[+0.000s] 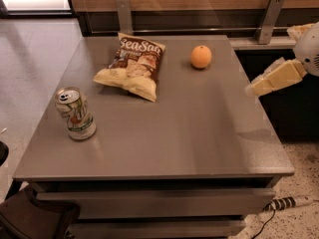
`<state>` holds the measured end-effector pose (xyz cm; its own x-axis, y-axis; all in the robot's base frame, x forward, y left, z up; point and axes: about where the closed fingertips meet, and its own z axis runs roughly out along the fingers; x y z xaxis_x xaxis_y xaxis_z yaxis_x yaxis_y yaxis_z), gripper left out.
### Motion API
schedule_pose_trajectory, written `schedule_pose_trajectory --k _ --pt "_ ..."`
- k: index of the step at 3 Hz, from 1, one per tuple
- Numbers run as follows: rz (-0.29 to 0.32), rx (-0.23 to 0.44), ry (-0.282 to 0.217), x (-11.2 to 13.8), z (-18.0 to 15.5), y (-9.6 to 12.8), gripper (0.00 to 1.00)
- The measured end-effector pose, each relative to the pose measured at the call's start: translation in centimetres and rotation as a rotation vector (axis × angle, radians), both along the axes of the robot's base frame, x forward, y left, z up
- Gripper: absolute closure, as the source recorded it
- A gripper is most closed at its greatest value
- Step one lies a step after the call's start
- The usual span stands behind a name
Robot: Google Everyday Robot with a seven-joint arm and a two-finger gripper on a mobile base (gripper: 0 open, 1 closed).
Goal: Pick orange
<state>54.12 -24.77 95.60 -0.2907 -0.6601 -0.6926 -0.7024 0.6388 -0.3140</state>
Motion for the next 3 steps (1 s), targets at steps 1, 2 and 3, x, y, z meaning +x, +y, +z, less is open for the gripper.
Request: schedule_pose_trajectory --k 1,2,3 --pt "-0.044 0.173 -0.116 4.5 0.2 0.1 0.0" --pt "-0.095 0.301 -0.223 8.3 1.2 -0.2 0.0" --pt "-0.115 0.348 -0.248 10.0 2.1 -0.5 0.0"
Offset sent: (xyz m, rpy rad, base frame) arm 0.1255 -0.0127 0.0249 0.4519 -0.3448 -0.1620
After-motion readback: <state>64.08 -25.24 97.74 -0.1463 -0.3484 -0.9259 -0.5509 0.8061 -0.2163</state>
